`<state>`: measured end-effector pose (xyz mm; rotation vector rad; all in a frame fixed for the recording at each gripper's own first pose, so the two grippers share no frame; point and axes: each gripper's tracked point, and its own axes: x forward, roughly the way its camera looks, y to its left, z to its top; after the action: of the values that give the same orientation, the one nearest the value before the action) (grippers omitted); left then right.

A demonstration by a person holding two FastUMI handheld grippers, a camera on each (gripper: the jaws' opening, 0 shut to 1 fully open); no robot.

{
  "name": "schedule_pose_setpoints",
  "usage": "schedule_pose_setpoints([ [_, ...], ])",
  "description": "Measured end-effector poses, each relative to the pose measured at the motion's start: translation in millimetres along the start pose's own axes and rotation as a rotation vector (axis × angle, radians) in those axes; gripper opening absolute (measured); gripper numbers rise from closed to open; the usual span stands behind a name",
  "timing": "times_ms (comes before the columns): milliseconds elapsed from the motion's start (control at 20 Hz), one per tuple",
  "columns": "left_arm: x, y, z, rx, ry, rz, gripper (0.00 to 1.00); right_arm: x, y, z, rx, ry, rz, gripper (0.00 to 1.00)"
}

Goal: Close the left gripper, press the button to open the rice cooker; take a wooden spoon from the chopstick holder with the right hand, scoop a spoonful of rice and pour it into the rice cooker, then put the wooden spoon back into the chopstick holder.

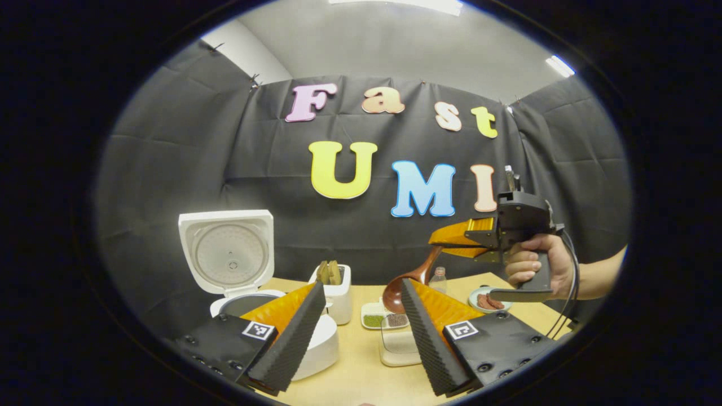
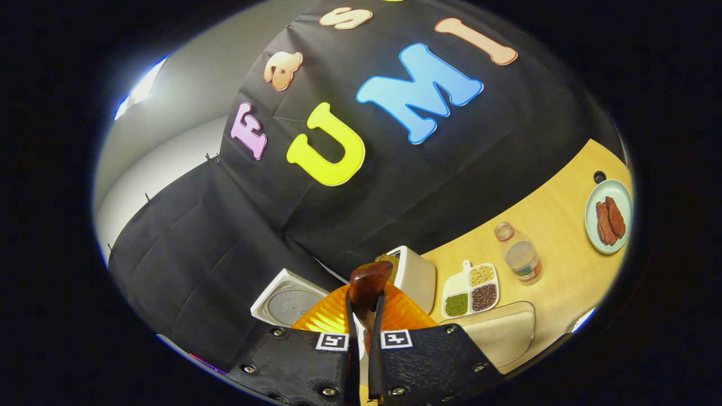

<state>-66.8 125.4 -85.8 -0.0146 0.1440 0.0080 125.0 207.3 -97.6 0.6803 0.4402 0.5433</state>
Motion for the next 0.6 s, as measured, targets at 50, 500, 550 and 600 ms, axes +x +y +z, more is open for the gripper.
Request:
schedule_pose_setpoints([
  [50,2,-7,0,0.001,0.001,-0.005,0.96,-8,-9,5,0.003,-0.007,-0.014,0.06],
  [500,9,-58,2,0.018,-0.003,-0.065,0.94,-70,-69,35,0.020,-0.066,-0.109,0.06],
  [550,11,-64,4,0.015,-0.007,-0.076,0.94,-78,-77,38,0.012,-0.070,-0.125,0.06],
  [600,11,-68,4,0.015,-0.008,-0.086,0.94,-85,-84,39,0.001,-0.075,-0.144,0.06],
])
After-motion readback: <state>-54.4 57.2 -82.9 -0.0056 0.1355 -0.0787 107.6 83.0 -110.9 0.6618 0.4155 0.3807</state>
